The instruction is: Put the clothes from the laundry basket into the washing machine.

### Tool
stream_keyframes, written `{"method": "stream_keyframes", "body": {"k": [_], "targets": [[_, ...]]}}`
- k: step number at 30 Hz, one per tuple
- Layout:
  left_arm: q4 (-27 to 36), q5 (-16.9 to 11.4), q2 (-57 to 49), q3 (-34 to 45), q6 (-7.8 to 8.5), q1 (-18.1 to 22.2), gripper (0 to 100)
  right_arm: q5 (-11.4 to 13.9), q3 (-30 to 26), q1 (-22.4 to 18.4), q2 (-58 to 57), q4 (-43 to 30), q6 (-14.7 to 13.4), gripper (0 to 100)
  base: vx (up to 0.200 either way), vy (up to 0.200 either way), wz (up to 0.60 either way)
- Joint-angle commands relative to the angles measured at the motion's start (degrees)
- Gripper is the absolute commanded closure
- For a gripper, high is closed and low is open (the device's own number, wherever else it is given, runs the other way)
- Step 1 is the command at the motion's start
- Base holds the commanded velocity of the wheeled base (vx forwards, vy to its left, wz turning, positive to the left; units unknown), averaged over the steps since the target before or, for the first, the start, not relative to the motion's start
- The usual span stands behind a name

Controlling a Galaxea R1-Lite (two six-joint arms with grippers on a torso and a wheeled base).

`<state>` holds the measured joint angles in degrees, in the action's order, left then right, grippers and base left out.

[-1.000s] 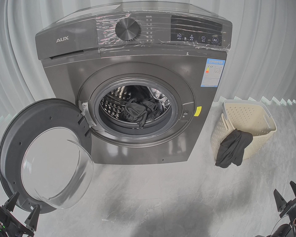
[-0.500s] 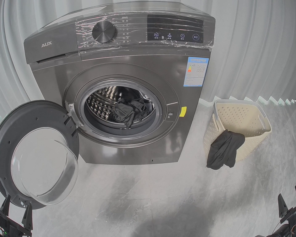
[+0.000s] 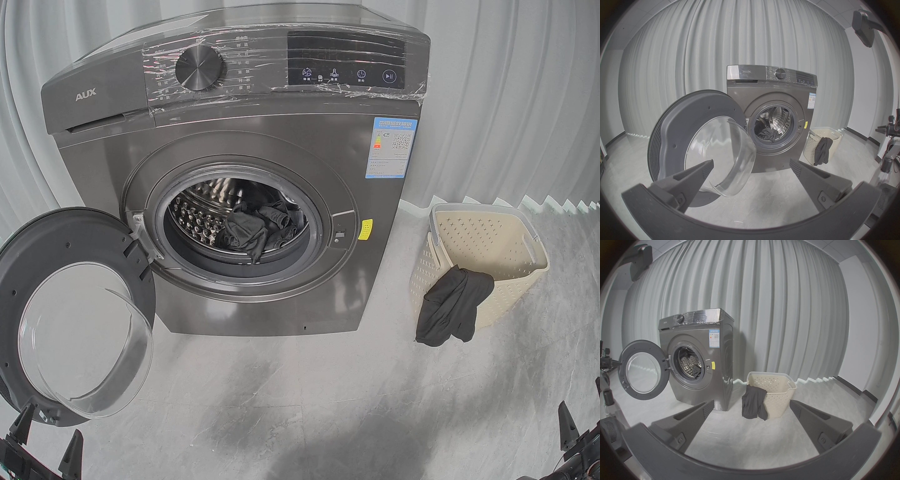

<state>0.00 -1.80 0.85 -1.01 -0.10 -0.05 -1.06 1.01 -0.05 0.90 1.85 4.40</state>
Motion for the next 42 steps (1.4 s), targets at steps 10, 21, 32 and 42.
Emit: {"method": "stream_keyframes", "body": {"k": [10, 21, 32, 42], "targets": [[0.1, 0.7, -0.9, 0.9, -1.05, -0.1, 0, 2.5, -1.0, 0.0, -0.8, -1.7, -4.8, 0, 0.0, -0.2, 0.0], [0.1, 0.7, -0.9, 0.9, -0.96, -0.1, 0, 0.4, -1.0, -0.1, -0.9, -1.9, -4.6, 0, 0.0, -0.2, 0.0], [0.1, 0.7, -0.9, 0.9, -1.4, -0.1, 0, 0.6, -1.0, -0.1, -0.9, -1.9, -4.3, 0, 0.0, -0.2, 0.0], [0.1, 0.7, -0.9, 0.9, -1.4, -0.1, 0, 0.6, -1.0, -0.1, -0.9, -1.9, -4.3, 0, 0.0, -0.14, 0.0]]}}
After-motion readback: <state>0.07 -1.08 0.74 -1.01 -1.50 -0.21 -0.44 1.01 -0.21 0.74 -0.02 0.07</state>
